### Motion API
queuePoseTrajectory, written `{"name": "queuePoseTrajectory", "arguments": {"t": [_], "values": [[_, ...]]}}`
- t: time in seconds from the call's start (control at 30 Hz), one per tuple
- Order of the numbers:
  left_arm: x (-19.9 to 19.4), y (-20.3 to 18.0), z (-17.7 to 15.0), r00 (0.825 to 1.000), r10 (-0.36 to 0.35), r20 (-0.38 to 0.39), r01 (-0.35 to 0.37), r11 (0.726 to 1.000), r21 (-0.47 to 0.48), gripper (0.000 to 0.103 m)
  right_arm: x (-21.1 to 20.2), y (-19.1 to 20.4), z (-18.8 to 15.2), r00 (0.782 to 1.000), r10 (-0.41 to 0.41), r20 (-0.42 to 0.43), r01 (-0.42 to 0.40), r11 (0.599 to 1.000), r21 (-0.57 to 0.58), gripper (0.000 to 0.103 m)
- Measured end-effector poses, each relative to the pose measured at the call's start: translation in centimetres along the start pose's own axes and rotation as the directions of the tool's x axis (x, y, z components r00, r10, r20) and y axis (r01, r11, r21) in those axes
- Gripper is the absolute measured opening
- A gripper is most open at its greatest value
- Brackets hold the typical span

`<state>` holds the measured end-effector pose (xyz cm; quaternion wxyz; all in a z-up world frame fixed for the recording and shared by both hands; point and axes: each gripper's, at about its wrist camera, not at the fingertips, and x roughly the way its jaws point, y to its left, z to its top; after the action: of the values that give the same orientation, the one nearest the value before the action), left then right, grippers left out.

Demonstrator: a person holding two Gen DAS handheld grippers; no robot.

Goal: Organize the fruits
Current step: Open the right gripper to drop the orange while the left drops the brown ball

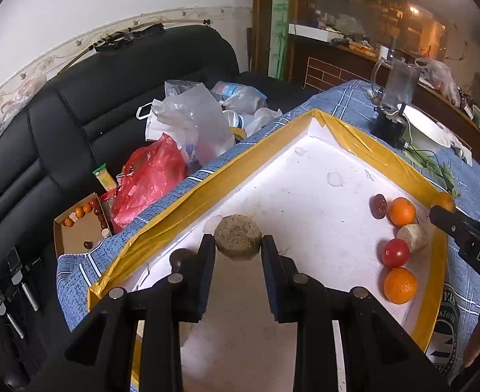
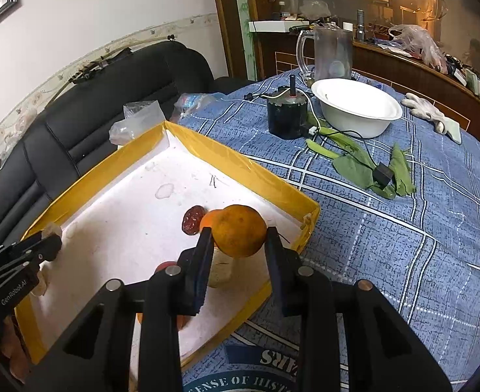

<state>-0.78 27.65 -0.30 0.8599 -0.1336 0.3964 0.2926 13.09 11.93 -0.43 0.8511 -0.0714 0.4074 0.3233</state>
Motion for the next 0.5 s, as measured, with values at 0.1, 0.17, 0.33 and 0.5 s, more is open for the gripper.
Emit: {"name": "queuePoseTrajectory", "arguments": {"t": [0.1, 0.17, 0.33, 0.5], "values": [[0.2, 0.1, 0.1, 1.0, 0.001, -0.003, -0.001, 1.0, -0.004, 0.028, 0.4, 0.0, 0.2, 1.0, -0.009, -0.008, 0.009, 1.0, -0.005, 0.034], [0.3, 0.1, 0.2, 1.0, 0.001, -0.007, -0.001, 1.0, -0.006, 0.028, 0.7, 0.0, 0.3, 1.0, -0.015, -0.015, 0.014, 1.0, -0.008, 0.034], [0.6, 0.4, 0.4, 1.0, 0.006, -0.015, -0.006, 1.0, -0.016, 0.028, 1.2, 0.0, 0.5, 0.999, -0.027, -0.044, 0.026, 0.999, -0.018, 0.034], [0.9, 0.6, 0.4, 1.0, 0.009, -0.023, -0.01, 1.0, -0.022, 0.028, 1.7, 0.1, 0.7, 0.997, -0.032, -0.067, 0.031, 0.999, -0.025, 0.035]]}}
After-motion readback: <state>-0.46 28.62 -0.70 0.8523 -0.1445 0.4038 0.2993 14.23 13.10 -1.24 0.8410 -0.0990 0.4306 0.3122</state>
